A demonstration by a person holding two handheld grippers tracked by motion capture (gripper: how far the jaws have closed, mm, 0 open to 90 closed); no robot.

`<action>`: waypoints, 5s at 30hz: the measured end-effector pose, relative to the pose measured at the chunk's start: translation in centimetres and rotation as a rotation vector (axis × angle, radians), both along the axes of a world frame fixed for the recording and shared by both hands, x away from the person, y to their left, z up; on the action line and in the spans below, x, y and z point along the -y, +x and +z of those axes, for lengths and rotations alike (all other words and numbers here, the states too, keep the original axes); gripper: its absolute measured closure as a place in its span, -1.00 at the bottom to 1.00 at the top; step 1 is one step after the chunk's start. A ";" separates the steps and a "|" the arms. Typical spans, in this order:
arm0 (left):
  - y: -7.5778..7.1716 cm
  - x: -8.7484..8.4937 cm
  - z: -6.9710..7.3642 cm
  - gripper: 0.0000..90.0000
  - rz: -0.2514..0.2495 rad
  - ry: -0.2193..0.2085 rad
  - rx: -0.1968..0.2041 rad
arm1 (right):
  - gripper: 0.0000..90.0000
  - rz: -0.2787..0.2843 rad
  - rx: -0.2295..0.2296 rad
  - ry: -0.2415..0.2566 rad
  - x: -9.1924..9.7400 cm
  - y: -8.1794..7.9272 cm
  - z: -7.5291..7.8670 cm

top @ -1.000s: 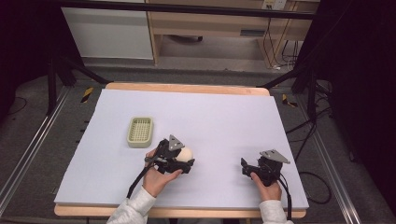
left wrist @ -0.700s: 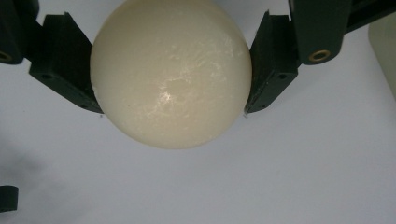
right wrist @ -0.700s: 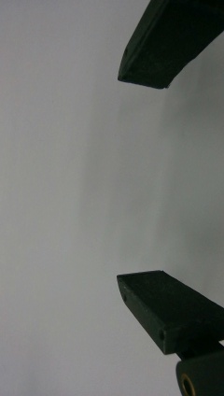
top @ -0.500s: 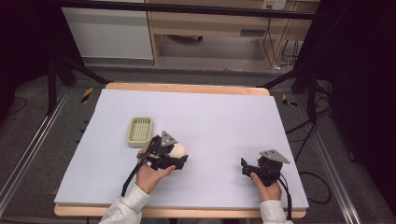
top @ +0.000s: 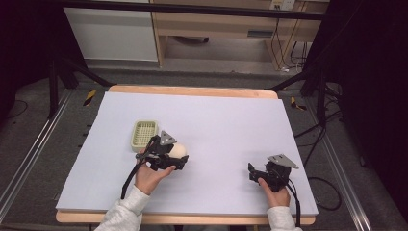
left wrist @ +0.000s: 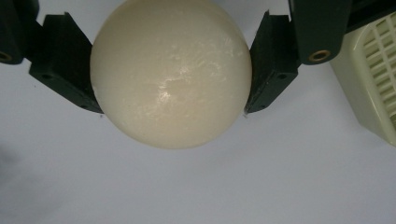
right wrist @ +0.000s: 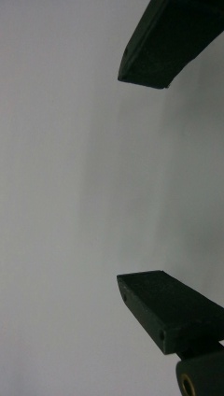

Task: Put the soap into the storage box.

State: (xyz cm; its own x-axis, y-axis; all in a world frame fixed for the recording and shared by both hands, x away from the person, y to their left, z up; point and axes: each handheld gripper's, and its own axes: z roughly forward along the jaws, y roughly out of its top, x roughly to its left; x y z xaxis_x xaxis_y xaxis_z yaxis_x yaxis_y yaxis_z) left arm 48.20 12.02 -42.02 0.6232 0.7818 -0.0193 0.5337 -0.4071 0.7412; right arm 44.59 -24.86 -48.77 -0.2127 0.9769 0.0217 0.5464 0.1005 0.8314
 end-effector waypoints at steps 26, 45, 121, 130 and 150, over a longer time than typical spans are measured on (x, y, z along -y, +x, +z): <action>1.7 -3.2 1.1 -0.46 0.068 -0.007 0.011 | -0.90 0.000 0.000 0.001 0.0 0.0 0.0; 3.1 -4.7 1.6 -0.46 0.106 0.030 0.019 | -0.89 -0.002 -0.005 0.004 0.0 0.0 0.0; 9.0 -10.1 -1.1 -0.46 0.290 0.067 -0.031 | -0.89 0.003 -0.008 0.002 0.0 0.1 0.0; 9.0 -9.8 -1.6 -0.46 0.285 0.083 -0.041 | -0.89 0.002 -0.007 0.002 0.0 0.1 0.0; 9.0 -9.7 -2.4 -0.46 0.284 0.093 -0.057 | -0.90 0.002 -0.006 0.002 0.0 0.1 0.0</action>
State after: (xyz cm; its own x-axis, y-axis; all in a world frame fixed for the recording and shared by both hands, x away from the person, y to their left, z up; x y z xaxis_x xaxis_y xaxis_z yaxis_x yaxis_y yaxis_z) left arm 57.25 21.70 -44.39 0.3793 0.9247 0.0318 0.6753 -0.3001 0.6737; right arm 44.64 -24.86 -48.80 -0.2144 0.9764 0.0248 0.5512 0.1000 0.8284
